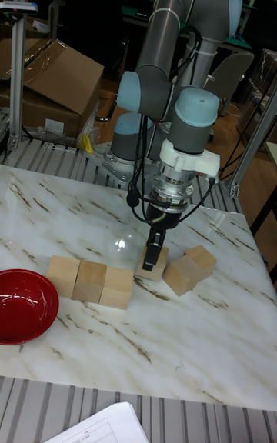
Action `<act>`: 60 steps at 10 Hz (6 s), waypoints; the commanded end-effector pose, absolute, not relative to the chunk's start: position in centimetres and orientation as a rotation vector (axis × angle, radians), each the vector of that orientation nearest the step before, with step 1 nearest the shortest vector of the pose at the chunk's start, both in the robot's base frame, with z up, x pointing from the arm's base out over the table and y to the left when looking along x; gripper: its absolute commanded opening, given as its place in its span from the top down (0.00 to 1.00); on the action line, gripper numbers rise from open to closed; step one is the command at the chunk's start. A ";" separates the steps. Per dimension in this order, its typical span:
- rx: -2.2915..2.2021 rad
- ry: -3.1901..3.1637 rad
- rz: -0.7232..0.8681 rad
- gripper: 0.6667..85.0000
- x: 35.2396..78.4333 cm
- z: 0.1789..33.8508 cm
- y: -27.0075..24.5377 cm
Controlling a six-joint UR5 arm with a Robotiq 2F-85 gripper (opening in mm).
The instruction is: Stack the blocks into a pyramid shape
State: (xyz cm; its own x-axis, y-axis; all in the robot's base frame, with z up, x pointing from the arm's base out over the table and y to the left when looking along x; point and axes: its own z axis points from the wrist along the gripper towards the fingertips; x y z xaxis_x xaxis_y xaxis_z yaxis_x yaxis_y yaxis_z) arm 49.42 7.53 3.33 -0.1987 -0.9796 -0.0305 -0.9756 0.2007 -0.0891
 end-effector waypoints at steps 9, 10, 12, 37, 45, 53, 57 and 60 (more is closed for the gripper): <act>-1.894 2.416 -0.026 1.00 49.4 9.4 8.4; -1.890 2.415 -0.018 1.00 49.4 10.1 7.7; -1.872 2.409 -0.007 1.00 49.5 11.5 6.6; -1.628 2.397 -0.348 1.00 55.5 13.5 3.3; -1.615 2.410 -0.339 1.00 55.5 14.1 2.8; -1.719 2.406 -0.196 1.00 57.9 20.5 0.5; -1.793 2.385 -0.104 1.00 57.2 20.6 -0.7; -1.860 2.339 -0.013 1.00 56.7 19.6 -0.9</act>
State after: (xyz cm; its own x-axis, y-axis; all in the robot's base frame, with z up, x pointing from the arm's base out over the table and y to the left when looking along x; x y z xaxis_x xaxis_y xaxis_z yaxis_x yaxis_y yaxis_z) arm 56.97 -0.71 19.85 -0.2542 -0.9645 -0.0713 -0.9539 0.2622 -0.1462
